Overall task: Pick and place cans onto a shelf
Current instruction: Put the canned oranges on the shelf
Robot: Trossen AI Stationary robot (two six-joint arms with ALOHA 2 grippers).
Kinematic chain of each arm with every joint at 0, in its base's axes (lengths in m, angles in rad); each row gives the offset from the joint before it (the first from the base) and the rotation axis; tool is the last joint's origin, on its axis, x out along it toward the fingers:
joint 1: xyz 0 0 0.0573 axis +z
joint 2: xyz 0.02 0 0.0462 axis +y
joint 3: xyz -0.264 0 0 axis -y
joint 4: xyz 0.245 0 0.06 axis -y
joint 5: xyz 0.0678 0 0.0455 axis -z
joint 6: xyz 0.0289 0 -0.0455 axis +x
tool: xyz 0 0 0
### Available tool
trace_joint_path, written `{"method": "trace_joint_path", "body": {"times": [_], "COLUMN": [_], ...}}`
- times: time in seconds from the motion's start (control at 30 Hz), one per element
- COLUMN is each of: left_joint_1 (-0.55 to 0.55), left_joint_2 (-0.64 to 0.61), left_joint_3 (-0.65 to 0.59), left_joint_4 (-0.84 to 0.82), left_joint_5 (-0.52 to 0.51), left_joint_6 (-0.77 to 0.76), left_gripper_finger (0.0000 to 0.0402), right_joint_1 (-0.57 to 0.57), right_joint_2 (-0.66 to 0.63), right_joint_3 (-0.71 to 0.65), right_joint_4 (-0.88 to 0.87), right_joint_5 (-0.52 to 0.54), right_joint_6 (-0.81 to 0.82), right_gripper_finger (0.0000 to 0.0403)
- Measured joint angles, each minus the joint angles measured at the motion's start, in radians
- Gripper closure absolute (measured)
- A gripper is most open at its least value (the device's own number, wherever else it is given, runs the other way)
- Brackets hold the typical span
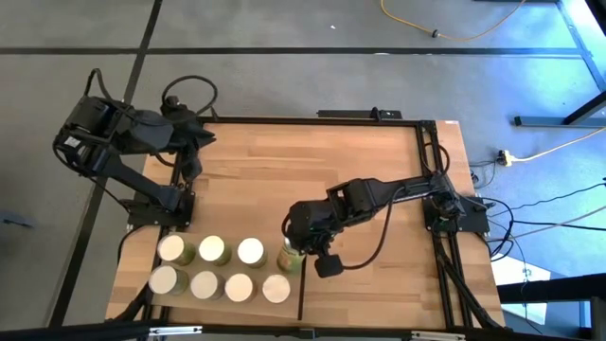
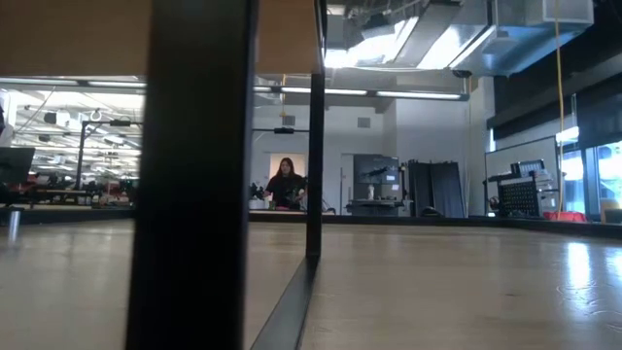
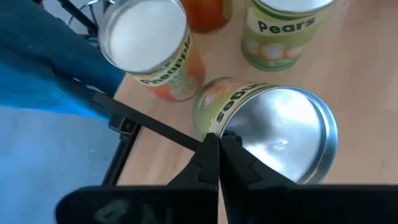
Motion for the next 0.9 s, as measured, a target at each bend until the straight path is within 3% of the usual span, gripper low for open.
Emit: {"method": "trace_joint_path", "body": {"times": [0.63, 0.9], "left_joint_1": [0.000, 0.000], "left_joint_2": [0.002, 0.002], "left_joint_3": [0.000, 0.000], "left_joint_4": [0.000, 0.000], "left_joint_5": [0.000, 0.000], "left_joint_6": [0.001, 0.025], "left_gripper_finger": [0.0362, 0.0362], "right_joint_1": [0.000, 0.000], "right_joint_2": [0.000, 0.000], "right_joint_3": [0.000, 0.000], "right_joint_4": [-0.010, -0.010], "right_joint_5": [0.009, 0.016], "right_joint_6": [-0.029, -0.032], "right_gripper_finger": [0.0371, 0.0388]}}
